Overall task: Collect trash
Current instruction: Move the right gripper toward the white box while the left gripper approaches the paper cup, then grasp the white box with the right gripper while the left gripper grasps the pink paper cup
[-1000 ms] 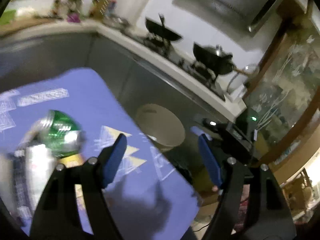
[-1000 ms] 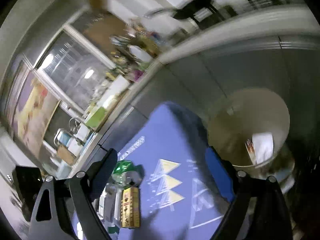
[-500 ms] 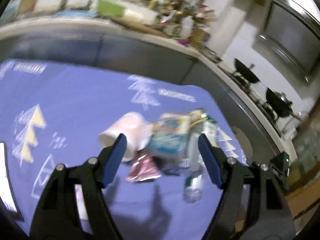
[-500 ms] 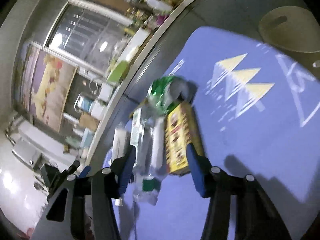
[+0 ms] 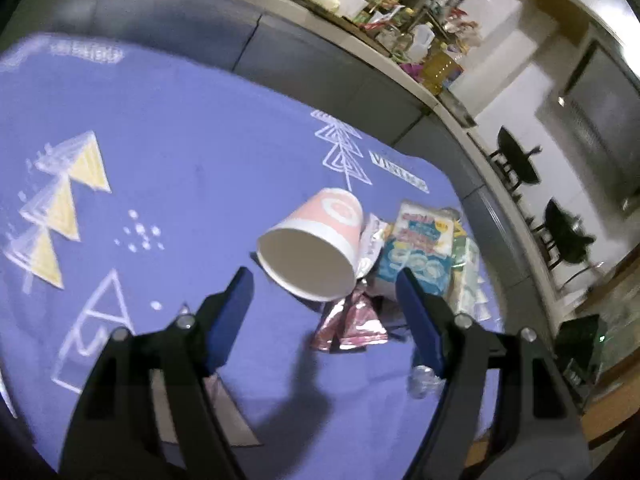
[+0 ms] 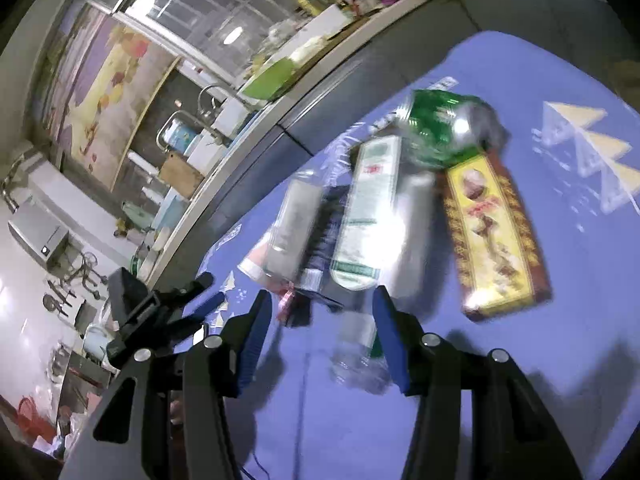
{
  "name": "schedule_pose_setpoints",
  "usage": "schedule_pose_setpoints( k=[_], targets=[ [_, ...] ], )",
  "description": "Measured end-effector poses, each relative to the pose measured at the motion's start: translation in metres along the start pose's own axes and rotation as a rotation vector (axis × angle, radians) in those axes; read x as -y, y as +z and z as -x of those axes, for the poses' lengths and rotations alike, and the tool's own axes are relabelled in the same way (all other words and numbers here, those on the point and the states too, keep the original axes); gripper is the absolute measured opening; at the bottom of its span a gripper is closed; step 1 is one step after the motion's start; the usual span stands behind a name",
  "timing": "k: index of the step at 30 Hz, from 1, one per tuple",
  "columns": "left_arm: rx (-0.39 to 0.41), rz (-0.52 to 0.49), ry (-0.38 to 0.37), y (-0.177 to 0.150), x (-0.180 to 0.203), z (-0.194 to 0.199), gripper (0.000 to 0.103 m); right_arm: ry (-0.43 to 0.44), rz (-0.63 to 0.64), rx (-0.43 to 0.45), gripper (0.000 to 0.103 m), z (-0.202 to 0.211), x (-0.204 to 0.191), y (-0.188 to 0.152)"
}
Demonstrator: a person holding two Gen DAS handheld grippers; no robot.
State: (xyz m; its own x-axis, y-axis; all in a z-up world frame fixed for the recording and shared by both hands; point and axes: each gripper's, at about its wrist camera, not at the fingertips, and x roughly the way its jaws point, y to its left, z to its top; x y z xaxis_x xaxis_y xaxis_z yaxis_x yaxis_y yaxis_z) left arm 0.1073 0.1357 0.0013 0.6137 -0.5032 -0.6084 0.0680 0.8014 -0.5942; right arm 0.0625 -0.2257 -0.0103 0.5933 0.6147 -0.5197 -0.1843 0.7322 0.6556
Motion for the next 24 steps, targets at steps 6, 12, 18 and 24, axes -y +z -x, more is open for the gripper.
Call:
schedule_pose_setpoints(
  k=[6,12,18,24],
  targets=[
    [-0.041,0.039,-0.093,0.002,0.002,-0.020,0.065,-0.039,0.077,-0.046,0.050,-0.041,-0.034,0.022],
    [-0.065,0.076,-0.145,0.013,0.004,-0.045,0.065,-0.144,0.130,-0.087,0.050,-0.084,-0.055,0.041],
    [-0.083,0.107,-0.156,0.016,-0.005,-0.063,0.062,-0.254,0.142,-0.085,0.050,-0.100,-0.045,0.045],
    [-0.130,0.105,-0.203,0.014,-0.006,-0.076,0.019,-0.262,0.146,-0.096,0.060,-0.117,-0.045,0.051]
  ],
)
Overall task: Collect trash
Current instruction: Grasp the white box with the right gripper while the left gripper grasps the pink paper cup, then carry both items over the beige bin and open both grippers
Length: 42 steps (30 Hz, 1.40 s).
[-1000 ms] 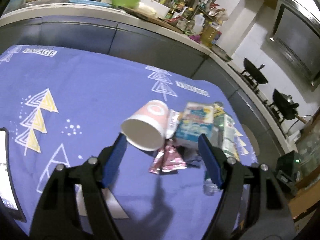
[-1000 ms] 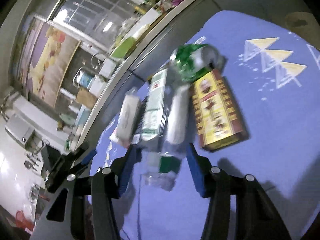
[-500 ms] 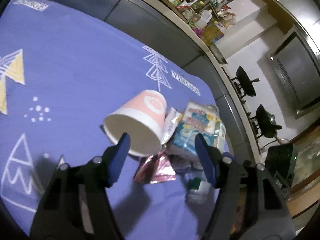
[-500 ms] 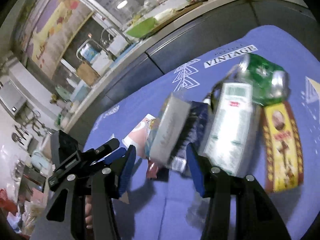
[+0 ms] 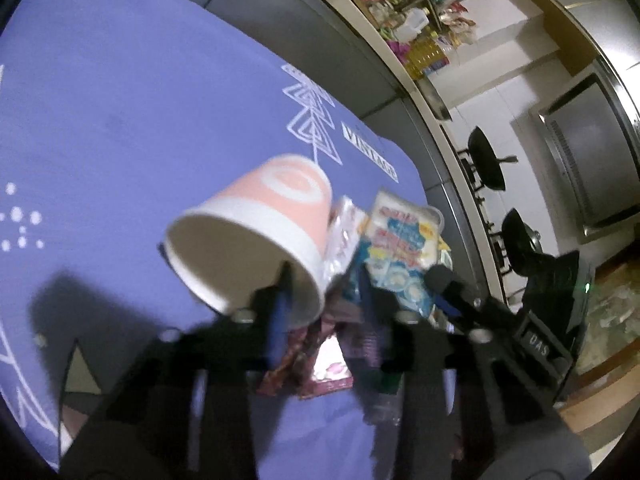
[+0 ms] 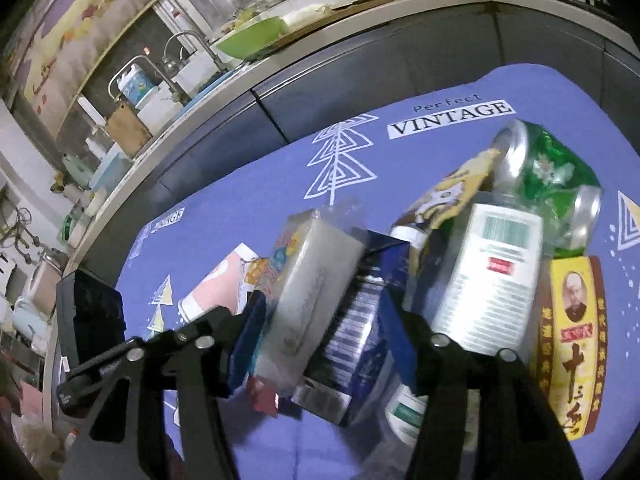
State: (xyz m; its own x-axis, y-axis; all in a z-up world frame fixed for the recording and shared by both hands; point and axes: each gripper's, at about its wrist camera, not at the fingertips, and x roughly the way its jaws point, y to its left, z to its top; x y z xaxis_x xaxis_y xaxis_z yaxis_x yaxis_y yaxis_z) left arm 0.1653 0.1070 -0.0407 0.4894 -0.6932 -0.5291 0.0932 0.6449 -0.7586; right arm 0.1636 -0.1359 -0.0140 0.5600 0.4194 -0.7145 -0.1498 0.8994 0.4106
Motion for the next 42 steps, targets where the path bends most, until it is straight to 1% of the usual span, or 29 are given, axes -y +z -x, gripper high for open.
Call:
schedule_pose_setpoints(
  k=[1,3,6,7,9,11,14,15,16,18,19,23,26,29,32,36,42],
  targets=[
    [-0.015,0.001,-0.009,-0.001,-0.001,-0.003,0.011,0.005,0.006,-0.001,0.061,-0.002,-0.003,0.000],
    [-0.031,0.002,-0.030,-0.002,-0.002,-0.006,0.010,0.030,0.019,-0.005,0.062,-0.003,-0.010,-0.002],
    [-0.036,-0.012,-0.040,-0.003,-0.001,-0.003,0.008,0.087,0.045,-0.032,0.062,-0.007,-0.019,-0.009],
    [-0.038,-0.017,-0.053,-0.005,0.001,0.000,0.006,0.098,0.046,-0.037,0.062,-0.007,-0.022,-0.010],
    [-0.029,-0.032,-0.058,-0.009,0.004,0.006,0.006,0.107,0.045,-0.039,0.062,-0.007,-0.025,-0.012],
    [-0.015,-0.041,-0.051,-0.012,0.005,0.012,0.006,0.120,0.047,-0.018,0.062,-0.001,-0.024,-0.009],
    [-0.004,-0.033,-0.062,-0.014,0.003,0.024,0.006,0.142,0.052,-0.024,0.062,0.002,-0.023,-0.004],
    [0.003,-0.034,-0.061,-0.014,0.003,0.027,0.006,0.151,0.060,-0.028,0.058,0.003,-0.023,-0.004],
    [0.014,-0.039,-0.057,-0.015,0.004,0.032,0.006,0.151,0.070,-0.033,0.046,0.004,-0.023,-0.005],
    [0.030,-0.053,-0.047,-0.016,0.006,0.040,0.006,0.154,0.080,-0.056,0.030,0.002,-0.023,-0.008],
    [0.037,-0.055,-0.045,-0.016,0.007,0.043,0.006,0.164,0.072,-0.051,0.027,0.004,-0.021,-0.010],
    [0.094,-0.058,-0.062,-0.014,0.013,0.066,0.006,0.201,0.053,0.023,0.026,0.030,-0.017,-0.013],
    [0.143,-0.078,-0.088,-0.012,0.025,0.082,0.006,0.248,0.016,0.122,0.026,0.065,-0.005,-0.012],
    [0.160,-0.104,-0.128,-0.011,0.040,0.090,0.006,0.245,-0.019,0.206,0.026,0.098,0.016,-0.015],
    [0.137,-0.128,-0.180,-0.013,0.059,0.087,0.006,0.214,-0.063,0.266,0.026,0.121,0.046,-0.019],
    [0.089,-0.189,-0.208,-0.019,0.094,0.069,0.006,0.176,-0.169,0.329,0.026,0.150,0.099,-0.031],
    [-0.029,-0.267,-0.253,-0.031,0.154,0.018,0.006,0.132,-0.267,0.410,0.026,0.183,0.160,-0.052]
  ],
)
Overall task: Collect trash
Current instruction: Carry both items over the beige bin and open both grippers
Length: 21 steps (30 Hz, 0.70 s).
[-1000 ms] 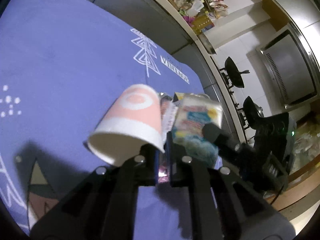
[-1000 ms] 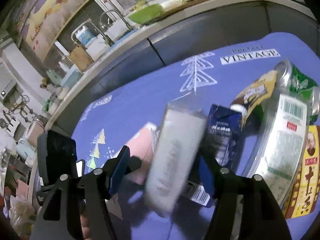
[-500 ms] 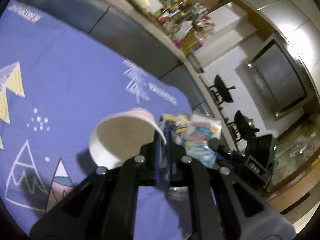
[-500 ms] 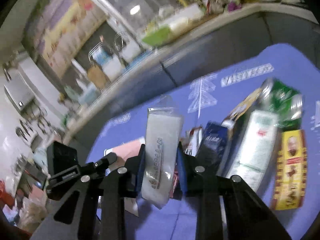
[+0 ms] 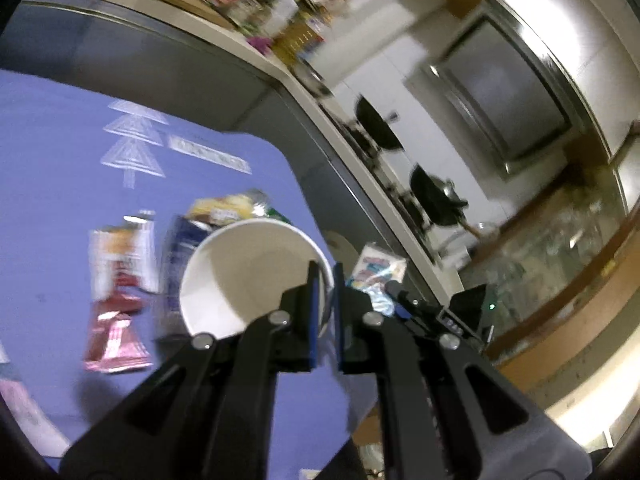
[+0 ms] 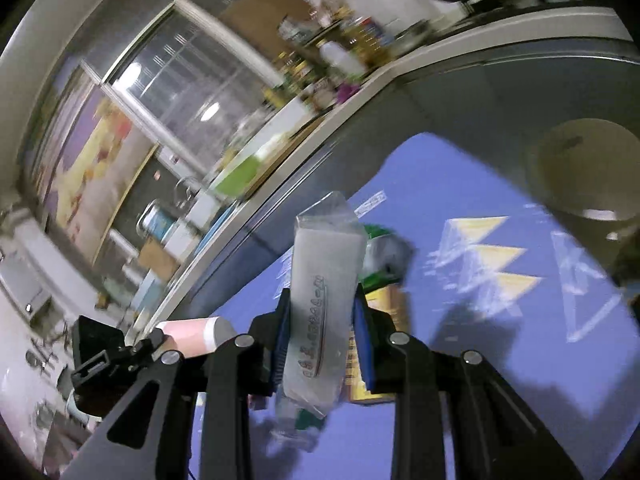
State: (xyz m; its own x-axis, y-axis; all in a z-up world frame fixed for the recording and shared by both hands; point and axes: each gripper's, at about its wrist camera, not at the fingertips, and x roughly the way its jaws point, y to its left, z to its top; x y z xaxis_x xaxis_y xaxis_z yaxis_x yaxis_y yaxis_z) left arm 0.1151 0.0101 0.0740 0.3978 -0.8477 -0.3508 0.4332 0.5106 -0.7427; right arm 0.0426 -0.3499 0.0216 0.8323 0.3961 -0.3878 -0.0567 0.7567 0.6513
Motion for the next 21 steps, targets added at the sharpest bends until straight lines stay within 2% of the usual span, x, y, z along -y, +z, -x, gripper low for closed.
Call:
schedule_pose_setpoints(
  k=[6,11,16,21],
  targets=[
    [-0.162,-0.077,-0.053,0.003,0.055,-0.094,0.006,-0.045,-0.095,0.087,0.026,0.039,0.063,0.006],
    [-0.292,-0.127,-0.087,0.005,0.096,-0.191,0.006,-0.090,-0.175,0.155,0.026,0.064,0.120,0.019],
    [-0.380,-0.166,-0.108,0.009,0.131,-0.279,0.006,-0.132,-0.240,0.195,0.026,0.073,0.172,0.045],
    [-0.431,-0.182,-0.101,0.014,0.152,-0.360,0.006,-0.194,-0.232,0.199,0.026,0.067,0.213,0.073]
  ],
)
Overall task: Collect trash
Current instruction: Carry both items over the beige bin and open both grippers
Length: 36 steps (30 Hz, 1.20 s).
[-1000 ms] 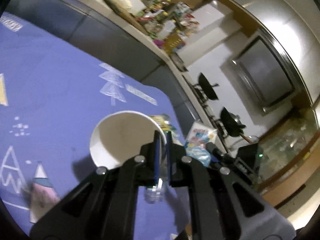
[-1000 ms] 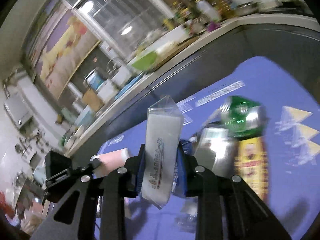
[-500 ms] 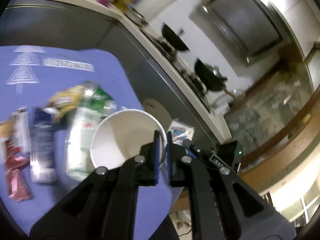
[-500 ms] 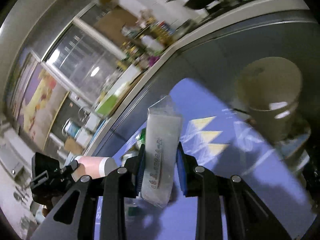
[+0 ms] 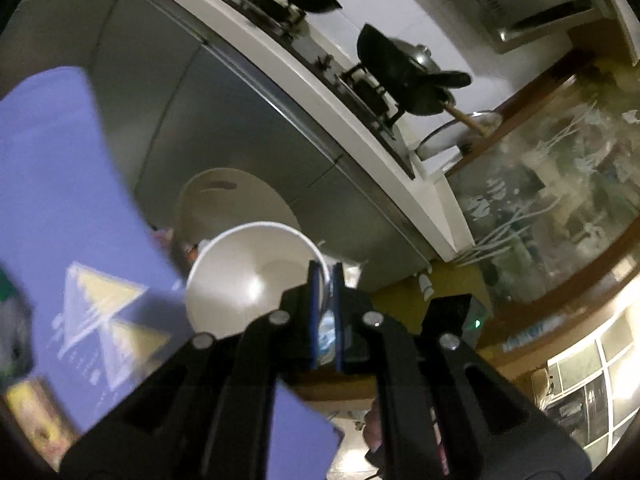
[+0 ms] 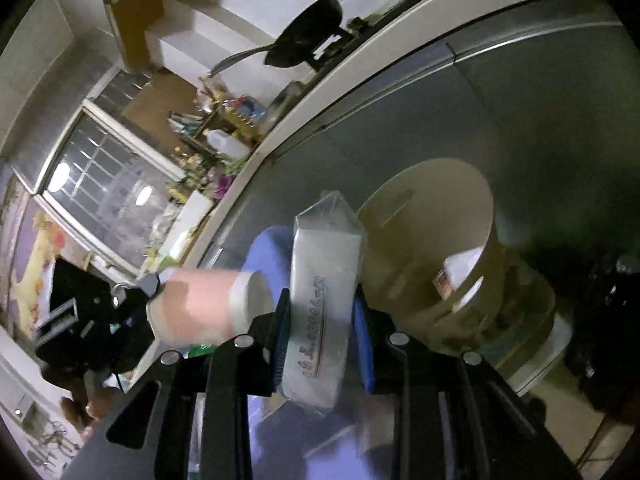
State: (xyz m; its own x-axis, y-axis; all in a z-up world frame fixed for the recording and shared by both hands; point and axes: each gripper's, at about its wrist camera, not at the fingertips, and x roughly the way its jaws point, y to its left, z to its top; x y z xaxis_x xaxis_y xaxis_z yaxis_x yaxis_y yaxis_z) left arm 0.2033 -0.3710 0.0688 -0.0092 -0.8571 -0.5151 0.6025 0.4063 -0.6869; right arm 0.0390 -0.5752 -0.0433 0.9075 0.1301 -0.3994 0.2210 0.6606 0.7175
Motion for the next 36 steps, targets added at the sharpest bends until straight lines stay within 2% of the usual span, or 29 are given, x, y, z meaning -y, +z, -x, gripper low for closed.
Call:
schedule_pose_setpoints(
  k=[3,6,8,10,13,16,24,29,36],
  targets=[
    [-0.014,-0.009,0.023,0.021,-0.001,-0.036,0.006,-0.026,0.015,-0.002,0.027,-0.014,0.011,0.014],
    [-0.017,-0.010,0.089,0.033,-0.010,-0.065,0.006,-0.070,0.017,-0.003,0.032,-0.029,0.022,0.025],
    [-0.036,-0.013,0.123,0.038,-0.019,-0.086,0.006,-0.077,0.000,-0.005,0.038,-0.038,0.028,0.029],
    [-0.065,0.011,0.151,0.041,-0.030,-0.106,0.006,-0.087,-0.015,-0.017,0.054,-0.047,0.036,0.033],
    [-0.097,0.064,0.168,0.040,-0.044,-0.119,0.006,-0.084,-0.036,-0.019,0.057,-0.052,0.045,0.037],
    [-0.083,0.043,0.169,0.035,-0.042,-0.110,0.006,-0.070,-0.026,0.001,0.057,-0.044,0.041,0.033],
    [-0.040,-0.059,0.242,0.001,-0.011,-0.057,0.006,-0.015,-0.051,0.002,0.057,-0.016,0.023,0.016],
    [-0.022,-0.076,0.281,-0.046,0.004,-0.022,0.006,0.030,-0.029,-0.014,0.057,0.001,-0.002,-0.006],
    [0.016,-0.165,0.352,-0.123,0.010,0.041,0.006,0.078,0.014,-0.146,0.056,-0.007,-0.039,-0.062]
  ],
)
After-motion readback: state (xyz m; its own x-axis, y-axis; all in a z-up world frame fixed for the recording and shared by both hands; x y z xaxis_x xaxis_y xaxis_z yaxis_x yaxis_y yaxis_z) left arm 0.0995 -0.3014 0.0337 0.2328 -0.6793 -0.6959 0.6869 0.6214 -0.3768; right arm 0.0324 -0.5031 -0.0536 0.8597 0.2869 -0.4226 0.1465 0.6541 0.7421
